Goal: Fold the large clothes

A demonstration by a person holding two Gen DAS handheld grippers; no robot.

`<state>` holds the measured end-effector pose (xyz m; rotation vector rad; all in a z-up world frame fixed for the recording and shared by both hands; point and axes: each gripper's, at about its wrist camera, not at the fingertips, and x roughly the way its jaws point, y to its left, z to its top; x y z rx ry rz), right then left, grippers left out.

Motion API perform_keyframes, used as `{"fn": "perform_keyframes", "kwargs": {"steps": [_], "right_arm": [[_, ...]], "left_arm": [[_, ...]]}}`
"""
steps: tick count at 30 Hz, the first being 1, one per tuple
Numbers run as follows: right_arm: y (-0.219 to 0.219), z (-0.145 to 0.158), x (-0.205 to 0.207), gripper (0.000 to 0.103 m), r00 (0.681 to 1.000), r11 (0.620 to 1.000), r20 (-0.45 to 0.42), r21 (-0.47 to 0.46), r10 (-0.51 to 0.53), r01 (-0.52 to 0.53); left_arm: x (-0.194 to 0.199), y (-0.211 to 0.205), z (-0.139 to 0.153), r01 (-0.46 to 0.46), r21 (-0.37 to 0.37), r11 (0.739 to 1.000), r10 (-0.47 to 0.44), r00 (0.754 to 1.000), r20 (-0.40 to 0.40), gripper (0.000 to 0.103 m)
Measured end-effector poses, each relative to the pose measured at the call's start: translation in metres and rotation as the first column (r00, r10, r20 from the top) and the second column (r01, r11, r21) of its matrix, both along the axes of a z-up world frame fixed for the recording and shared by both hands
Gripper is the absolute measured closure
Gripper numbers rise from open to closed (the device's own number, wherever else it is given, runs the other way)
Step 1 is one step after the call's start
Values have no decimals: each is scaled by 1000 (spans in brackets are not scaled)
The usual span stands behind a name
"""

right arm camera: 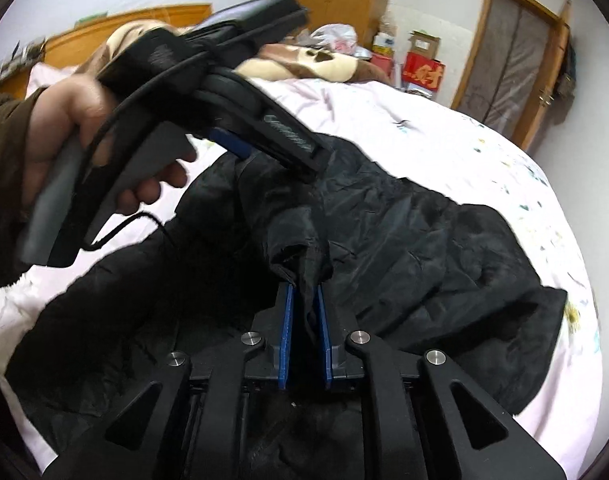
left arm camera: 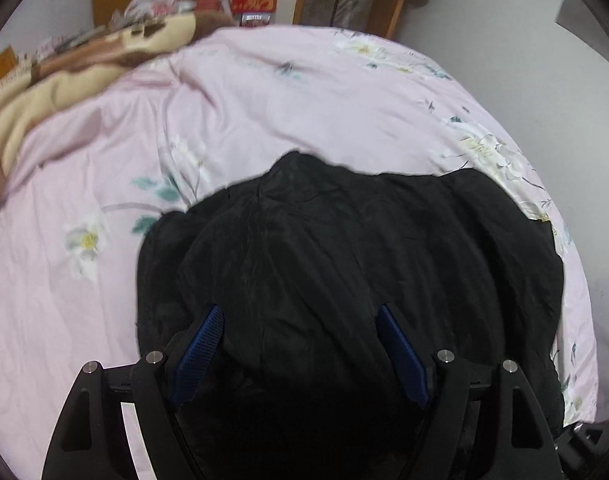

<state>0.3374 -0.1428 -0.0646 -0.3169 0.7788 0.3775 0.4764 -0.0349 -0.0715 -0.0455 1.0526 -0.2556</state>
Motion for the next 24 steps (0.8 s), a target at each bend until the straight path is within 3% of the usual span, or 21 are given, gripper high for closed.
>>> {"fn": "perform_keyframes", "kwargs": {"steps": [4, 5, 6, 9, 13, 15, 17, 19, 21, 24], "right_arm": [[-42, 27, -12, 75, 998, 993, 19, 107, -59, 57], [-52, 33, -13, 64, 997, 990, 24, 118, -77, 73], [-65, 38, -14, 54, 994, 989, 41, 109, -102, 97], [-89, 41, -4, 52, 978, 980, 74, -5, -196, 197], [-129, 32, 16, 51, 956, 956, 35, -32, -290, 291], [-144, 25, 24, 38, 949, 948, 41, -56, -311, 313], [-156, 16, 35, 34, 944, 942, 35, -64, -328, 330], [-162, 7, 46, 33, 952, 951, 4, -55, -305, 305], [-164, 1, 58, 33, 952, 951, -3, -52, -305, 304], [-161, -15, 79, 34, 964, 958, -22, -122, -266, 261]], "left_arm": [[-23, -13, 30, 49, -55, 997, -46, 998, 51, 24], [-28, -17, 32, 60, -57, 997, -56, 996, 63, 24], [-36, -27, 36, 86, -47, 995, -83, 994, 70, 24], [-54, -52, 41, 151, -20, 988, -148, 985, 92, 24], [-94, -91, 43, 275, 116, 954, -291, 944, 155, 24], [-107, -100, 41, 318, 136, 938, -338, 927, 163, 24], [-124, -111, 36, 343, 243, 907, -393, 898, 200, 24], [-135, -122, 23, 398, 326, 857, -470, 864, 182, 24], [-132, -124, 13, 401, 327, 856, -464, 874, 144, 24], [-117, -114, 4, 378, 262, 888, -416, 903, 106, 24]]}}
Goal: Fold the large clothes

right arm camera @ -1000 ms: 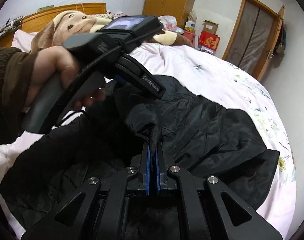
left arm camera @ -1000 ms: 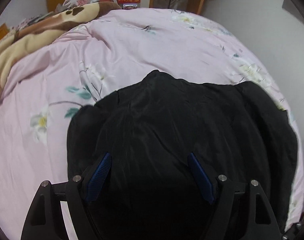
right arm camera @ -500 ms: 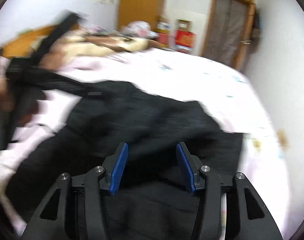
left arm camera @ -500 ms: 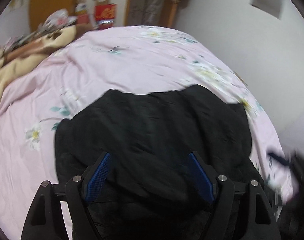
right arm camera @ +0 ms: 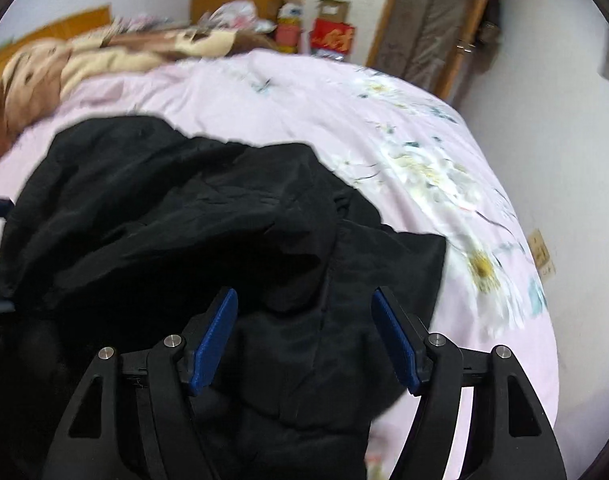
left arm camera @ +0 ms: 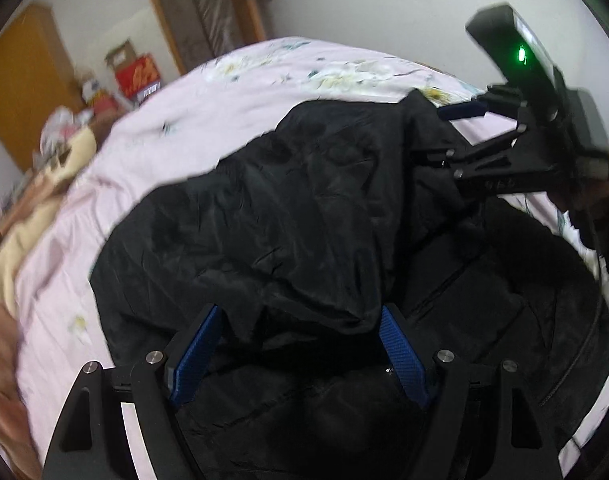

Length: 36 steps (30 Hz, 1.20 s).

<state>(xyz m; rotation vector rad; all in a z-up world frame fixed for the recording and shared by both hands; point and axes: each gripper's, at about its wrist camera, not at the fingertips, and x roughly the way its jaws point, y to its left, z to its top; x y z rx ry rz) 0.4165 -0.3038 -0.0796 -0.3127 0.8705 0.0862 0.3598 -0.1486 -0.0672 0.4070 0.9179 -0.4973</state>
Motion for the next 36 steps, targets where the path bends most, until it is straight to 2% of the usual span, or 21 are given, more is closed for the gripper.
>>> {"fn": "perform_keyframes", "kwargs": {"steps": [1, 2, 3, 4, 6, 8, 10, 11, 14, 16, 18, 19, 20, 23, 26, 28, 30, 31, 33, 35, 36], "right_arm": [[0, -3, 5, 34, 1000, 1000, -8, -6, -3, 2], [0, -6, 12, 51, 1000, 1000, -12, -12, -2, 2], [0, -9, 18, 91, 1000, 999, -14, -37, 0, -1], [-1, -10, 21, 102, 1000, 998, -10, -64, -5, 4], [-2, -5, 22, 103, 999, 990, 40, -138, -19, 25], [-2, 5, 15, 103, 982, 965, 183, -243, -49, 94], [-7, 11, 11, 103, 955, 945, 287, -286, -76, 161], [-13, 11, 13, 103, 954, 945, 285, -277, -95, 177], [-26, 9, 16, 103, 974, 974, 183, -161, -131, 161], [-31, 22, 9, 97, 973, 988, 181, -41, -140, 149], [-38, 37, 6, 73, 970, 984, 175, 92, -168, 153], [-41, 45, 9, 66, 972, 972, 157, 188, -175, 144], [-42, 52, 16, 53, 975, 955, 134, 263, -180, 140], [-26, 65, 35, 50, 982, 926, 103, 362, -156, 109], [-2, 64, 53, 50, 987, 927, 71, 359, -147, 112], [9, 57, 64, 50, 992, 923, 31, 371, -125, 104], [16, 45, 68, 50, 994, 930, -35, 352, -102, 108], [18, 35, 68, 50, 993, 940, -81, 322, -90, 111], [14, 25, 62, 50, 994, 949, -90, 303, -61, 86], [12, 10, 52, 50, 992, 965, -120, 255, -37, 67], [12, 2, 49, 50, 989, 971, -146, 229, -36, 69]], "left_arm": [[5, 4, -2, -17, -8, 1000, 17, 1000, -11, 24], [6, 8, -4, -22, -12, 1000, 22, 1000, -14, 24], [10, 12, -5, -31, -17, 999, 30, 999, -18, 24], [12, 15, -6, -34, -18, 999, 33, 999, -19, 24], [15, 18, -8, -45, -29, 999, 45, 999, -29, 24], [16, 18, -12, -50, -26, 998, 49, 998, -33, 24], [19, 19, -18, -56, -29, 998, 54, 997, -55, 24], [19, 21, -21, -64, -45, 997, 61, 996, -69, 24], [14, 24, -21, -47, -92, 995, 38, 995, -98, 24], [10, 34, -10, -40, -100, 994, 33, 997, -68, 24], [13, 46, 6, -43, -148, 988, 36, 998, -48, 24], [18, 53, 17, -61, -176, 983, 55, 998, -40, 24], [24, 57, 25, -78, -194, 978, 74, 997, -31, 24], [55, 60, 47, -133, -196, 972, 137, 990, 8, 24], [84, 64, 61, -185, -264, 946, 181, 983, -42, 24], [85, 69, 75, -163, -367, 916, 150, 987, -66, 24], [75, 74, 86, -105, -413, 905, 94, 994, -46, 24], [66, 75, 90, -62, -411, 909, 53, 998, -33, 24], [60, 77, 92, -25, -392, 920, 15, 999, -29, 24], [66, 78, 83, -53, -320, 946, 51, 999, -14, 24], [75, 79, 76, -97, -286, 953, 96, 995, -15, 24]]}}
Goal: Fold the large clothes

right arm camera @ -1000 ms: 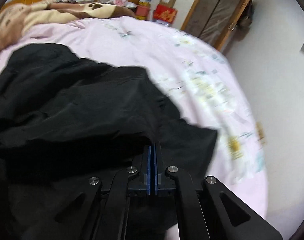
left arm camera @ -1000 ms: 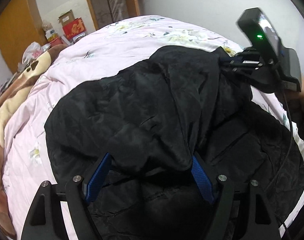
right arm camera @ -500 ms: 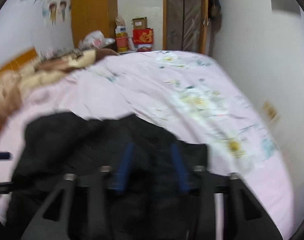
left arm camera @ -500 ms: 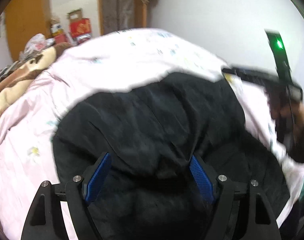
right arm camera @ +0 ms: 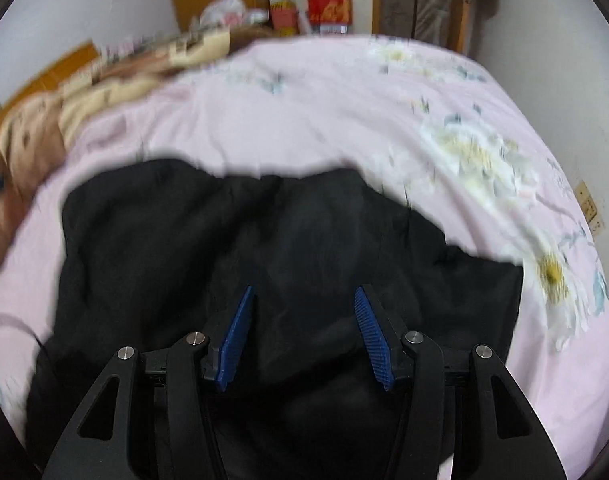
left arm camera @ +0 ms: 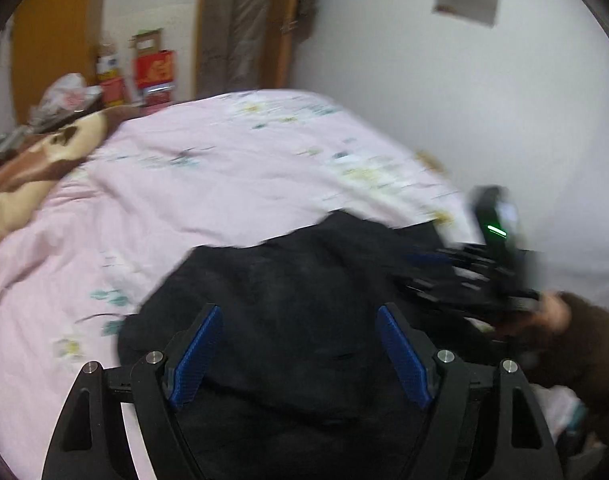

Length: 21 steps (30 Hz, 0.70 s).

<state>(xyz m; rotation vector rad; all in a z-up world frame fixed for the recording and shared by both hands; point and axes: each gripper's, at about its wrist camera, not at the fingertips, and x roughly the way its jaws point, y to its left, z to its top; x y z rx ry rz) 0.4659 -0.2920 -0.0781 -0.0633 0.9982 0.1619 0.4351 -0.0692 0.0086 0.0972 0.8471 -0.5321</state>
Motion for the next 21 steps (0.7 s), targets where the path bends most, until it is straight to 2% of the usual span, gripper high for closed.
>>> {"fn": "perform_keyframes", "kwargs": {"steps": [2, 4, 5, 7, 8, 10, 12, 14, 15, 16, 17, 18, 19, 20, 21], "right_arm": [[2, -20, -8, 50, 999, 995, -36, -95, 8, -12], [0, -32, -12, 50, 999, 986, -47, -168, 2, -9], [-6, -33, -13, 50, 998, 989, -64, -151, -13, 3], [-23, -24, -14, 50, 996, 997, -70, -52, -59, 56], [-29, -15, -16, 50, 997, 997, -35, -18, -75, 75], [-42, 9, -21, 49, 990, 993, 82, 48, -111, 107], [-51, 18, -15, 46, 977, 985, 131, 60, -168, 162], [-57, 12, 5, 44, 975, 976, 89, 96, -205, 196], [-58, 6, 14, 44, 979, 974, 45, 123, -198, 191], [-58, -4, 24, 44, 980, 970, -8, 137, -201, 200], [-58, -12, 29, 47, 974, 966, -43, 130, -220, 224], [-56, -17, 28, 63, 972, 963, -58, 133, -227, 233], [-53, -18, 23, 71, 971, 963, -50, 129, -233, 237], [-53, -19, 20, 84, 972, 964, -45, 124, -232, 236], [-53, -18, 18, 88, 974, 965, -36, 133, -222, 225]], "left_arm": [[21, 1, -18, -67, 46, 997, 68, 997, -22, 24], [42, 5, -38, -103, 49, 993, 107, 991, -78, 24], [52, 9, -48, -133, 66, 989, 140, 984, -112, 24], [74, 17, -70, -214, 127, 969, 234, 957, -172, 24], [80, 20, -75, -229, 156, 961, 253, 954, -159, 24], [88, 33, -85, -313, 214, 925, 348, 925, -153, 24], [94, 46, -90, -377, 189, 907, 410, 893, -183, 24], [96, 57, -95, -412, 146, 899, 435, 874, -216, 24], [97, 57, -99, -419, 146, 896, 442, 869, -221, 27], [97, 55, -101, -410, 147, 900, 433, 873, -222, 38], [97, 52, -103, -393, 141, 909, 416, 880, -230, 46], [99, 46, -106, -385, 153, 910, 411, 882, -228, 54], [97, 44, -107, -376, 171, 911, 406, 889, -212, 69], [96, 43, -106, -371, 173, 913, 401, 894, -202, 77], [94, 46, -105, -380, 163, 911, 408, 891, -201, 82]]}}
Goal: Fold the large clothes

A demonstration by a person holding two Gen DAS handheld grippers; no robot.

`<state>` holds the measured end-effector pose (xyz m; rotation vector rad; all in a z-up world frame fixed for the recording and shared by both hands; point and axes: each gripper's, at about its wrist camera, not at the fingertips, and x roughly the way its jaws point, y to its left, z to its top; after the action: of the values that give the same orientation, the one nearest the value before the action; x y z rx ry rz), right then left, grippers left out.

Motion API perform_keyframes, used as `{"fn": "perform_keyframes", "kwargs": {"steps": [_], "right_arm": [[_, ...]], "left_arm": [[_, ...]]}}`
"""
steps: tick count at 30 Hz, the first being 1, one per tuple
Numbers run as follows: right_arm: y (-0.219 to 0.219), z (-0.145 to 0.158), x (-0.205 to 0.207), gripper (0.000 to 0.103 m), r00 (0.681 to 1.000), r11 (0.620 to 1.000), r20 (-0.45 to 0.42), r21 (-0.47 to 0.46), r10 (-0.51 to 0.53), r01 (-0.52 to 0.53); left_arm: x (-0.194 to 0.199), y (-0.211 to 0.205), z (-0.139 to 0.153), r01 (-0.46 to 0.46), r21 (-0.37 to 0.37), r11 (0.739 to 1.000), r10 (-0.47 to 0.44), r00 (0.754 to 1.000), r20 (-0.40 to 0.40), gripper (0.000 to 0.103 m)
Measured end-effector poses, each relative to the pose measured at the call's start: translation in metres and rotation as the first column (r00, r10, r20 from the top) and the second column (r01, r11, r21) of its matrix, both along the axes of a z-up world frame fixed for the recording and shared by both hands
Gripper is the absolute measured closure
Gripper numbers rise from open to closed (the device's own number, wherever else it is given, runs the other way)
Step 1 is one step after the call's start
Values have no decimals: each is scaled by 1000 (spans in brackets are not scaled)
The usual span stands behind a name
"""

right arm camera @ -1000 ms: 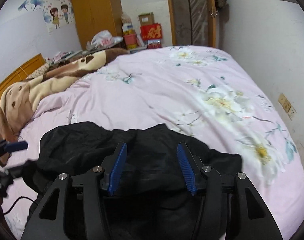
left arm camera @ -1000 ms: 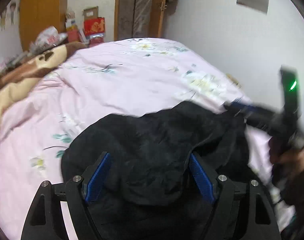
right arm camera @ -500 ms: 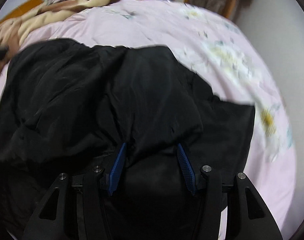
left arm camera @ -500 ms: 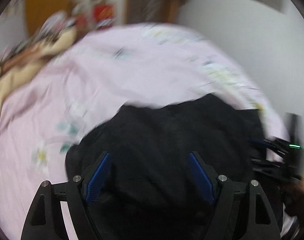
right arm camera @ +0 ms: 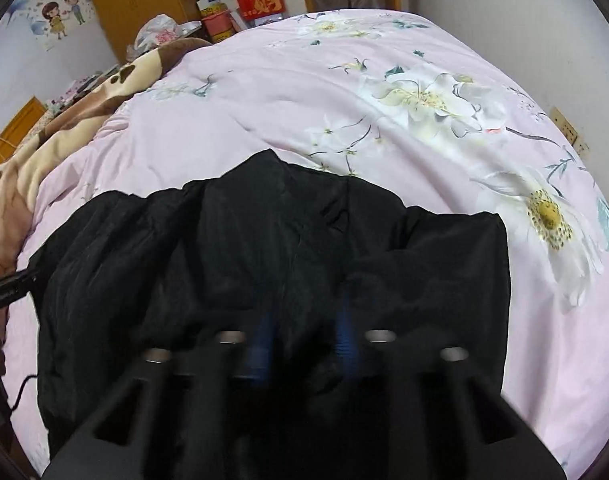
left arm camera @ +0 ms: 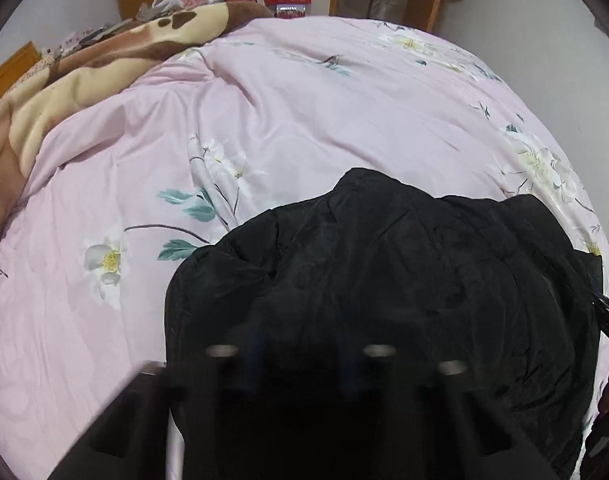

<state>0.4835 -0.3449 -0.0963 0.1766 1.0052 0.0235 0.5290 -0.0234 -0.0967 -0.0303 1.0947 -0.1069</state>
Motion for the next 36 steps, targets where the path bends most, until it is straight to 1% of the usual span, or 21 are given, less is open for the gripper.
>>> {"fn": "perform_keyframes", "kwargs": {"steps": [1, 4, 6, 7, 9, 10, 12, 13, 14, 15, 16, 17, 19, 20, 22, 25, 26, 28, 32, 34, 36], "right_arm": [[0, 2, -3, 89, 1000, 1000, 12, -7, 12, -12], [1, 16, -16, 91, 998, 995, 62, -94, 30, -24], [0, 20, -20, 91, 996, 994, 86, -103, 29, -20], [-3, 19, -20, 91, 996, 995, 90, -95, 17, -9], [-4, 0, -13, 90, 999, 993, 43, -117, 9, -4], [0, -8, -10, 89, 1000, 989, 21, -144, 21, -17], [12, -15, -10, 81, 998, 971, 45, -237, 48, -36], [17, -15, -11, 80, 996, 963, 50, -263, 68, -52], [18, -13, -11, 77, 997, 963, 41, -264, 72, -59], [17, -9, -12, 67, 997, 963, 43, -264, 66, -52], [14, 1, -17, 60, 996, 966, 73, -258, 47, -27], [12, 10, -22, 52, 995, 970, 95, -242, 31, -7], [12, 36, -37, 52, 985, 980, 171, -198, 15, 20], [16, 47, -42, 51, 979, 983, 203, -183, 29, 8], [35, 66, -51, 51, 964, 987, 248, -152, 91, -55], [63, 73, -55, 51, 948, 985, 269, -77, 168, -153], [76, 71, -54, 51, 941, 979, 270, -56, 203, -195], [96, 52, -53, 51, 936, 966, 239, -78, 256, -245], [106, 4, -57, 51, 957, 966, 140, -85, 254, -243], [104, -11, -59, 51, 961, 967, 122, -84, 250, -241], [101, -18, -60, 48, 961, 967, 117, -73, 250, -243]], "left_arm": [[-2, 3, 1, -9, -15, 1000, 9, 1000, 4, 85], [-16, 8, 1, -20, -36, 999, 20, 1000, 22, 86], [-23, 9, -3, -21, -52, 998, 23, 999, 27, 86], [-27, 8, -8, -14, -53, 998, 15, 999, 29, 86], [-28, 6, -19, -12, -47, 999, 13, 1000, 25, 85], [-28, 3, -22, -13, -34, 999, 14, 999, 29, 83], [-28, 0, -23, -13, -20, 1000, 14, 999, 48, 80], [-27, 3, -22, -20, -42, 999, 21, 999, 40, 77], [-27, 5, -21, -19, -48, 999, 21, 999, 36, 75], [-28, 9, -17, -17, -58, 998, 19, 999, 33, 70], [-30, 15, -9, -24, -78, 997, 27, 999, 36, 62], [-32, 20, -4, -31, -89, 996, 35, 999, 41, 58], [-40, 28, 13, -51, -115, 992, 59, 995, 75, 48], [-48, 30, 25, -64, -121, 991, 77, 991, 110, 46], [-57, 26, 41, -69, -158, 985, 93, 984, 152, 43], [-62, 3, 50, -6, -213, 977, 39, 988, 151, 38], [-63, -8, 47, 16, -202, 979, 16, 987, 157, 38], [-63, -20, 35, 18, -170, 985, 8, 989, 150, 38], [-59, -27, -6, 6, -113, 994, 0, 998, 56, 38], [-59, -24, -16, 12, -132, 991, -5, 998, 55, 37], [-60, -25, -22, 24, -123, 992, -16, 998, 65, 37]]}}
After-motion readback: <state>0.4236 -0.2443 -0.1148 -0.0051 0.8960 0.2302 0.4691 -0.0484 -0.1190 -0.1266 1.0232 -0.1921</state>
